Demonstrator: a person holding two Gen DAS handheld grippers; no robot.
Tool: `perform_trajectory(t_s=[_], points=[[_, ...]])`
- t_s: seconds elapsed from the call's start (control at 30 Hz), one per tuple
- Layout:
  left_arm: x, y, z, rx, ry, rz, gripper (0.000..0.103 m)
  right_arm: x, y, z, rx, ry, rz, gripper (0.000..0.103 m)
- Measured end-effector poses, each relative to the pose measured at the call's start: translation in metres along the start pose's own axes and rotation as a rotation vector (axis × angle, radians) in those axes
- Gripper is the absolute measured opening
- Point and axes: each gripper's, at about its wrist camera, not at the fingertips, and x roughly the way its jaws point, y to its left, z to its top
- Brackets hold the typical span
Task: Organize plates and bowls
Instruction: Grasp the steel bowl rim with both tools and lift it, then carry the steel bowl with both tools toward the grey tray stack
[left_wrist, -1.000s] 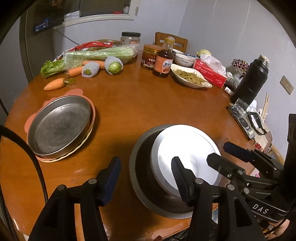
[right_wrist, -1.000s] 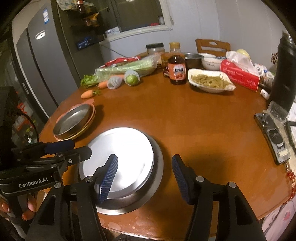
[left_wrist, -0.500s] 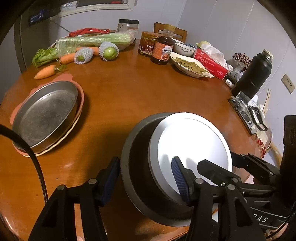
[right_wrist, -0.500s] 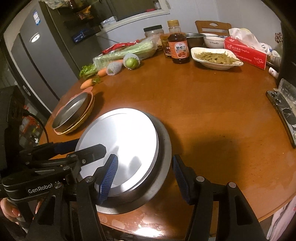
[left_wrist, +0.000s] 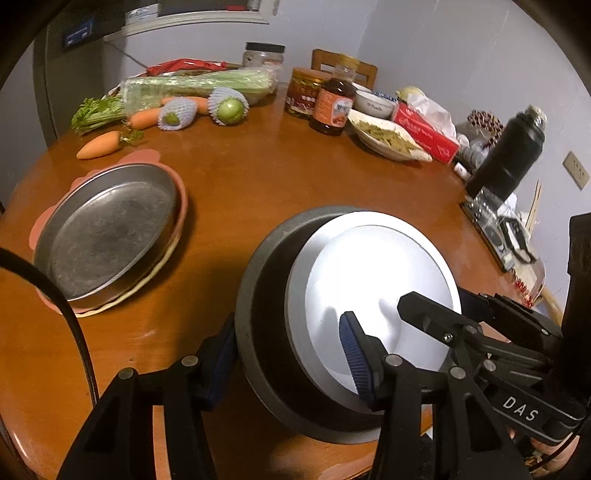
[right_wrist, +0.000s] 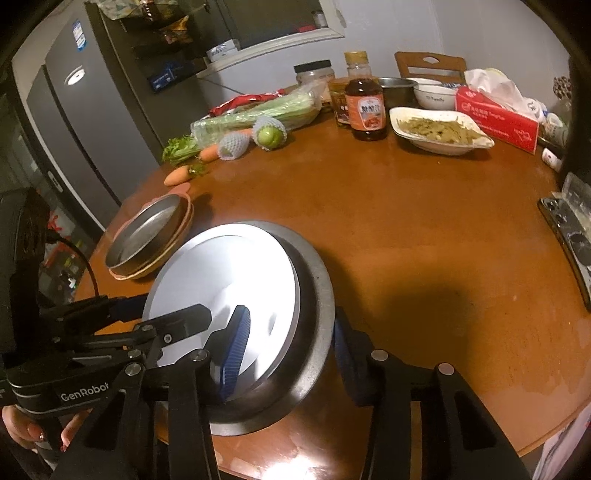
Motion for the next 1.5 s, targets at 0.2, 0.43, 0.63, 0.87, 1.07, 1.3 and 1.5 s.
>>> perform_trajectory(t_s=[0.2, 0.43, 0.63, 0.87, 1.07, 1.3, 1.5], points=[[-0.028, 0.02, 0.01, -0.031, -0.066, 0.006, 0.054, -0.001, 0.024, 0.016, -0.036, -0.009, 0.019, 0.045], [-0.055, 0.053, 0.026, -0.073, -0.12, 0.047, 0.054, 0.0, 0.065, 0.045, -0.1, -0.037, 0.049, 0.045], [-0.072, 0.085, 0.037, -0.101, -0.143, 0.077, 0.054, 0.009, 0.101, 0.068, -0.144, -0.047, 0.076, 0.045], [-0.084, 0.116, 0.054, -0.121, -0.162, 0.107, 0.054, 0.025, 0.133, 0.091, -0.172, -0.045, 0.106, 0.045], [-0.085, 0.138, 0.068, -0.143, -0.167, 0.126, 0.054, 0.038, 0.157, 0.111, -0.205, -0.049, 0.118, 0.045], [-0.067, 0.159, 0.076, -0.167, -0.131, 0.138, 0.054, 0.062, 0.169, 0.124, -0.222, -0.029, 0.124, 0.045], [-0.053, 0.167, 0.076, -0.18, -0.102, 0.136, 0.054, 0.08, 0.168, 0.123, -0.223, 0.012, 0.121, 0.045]])
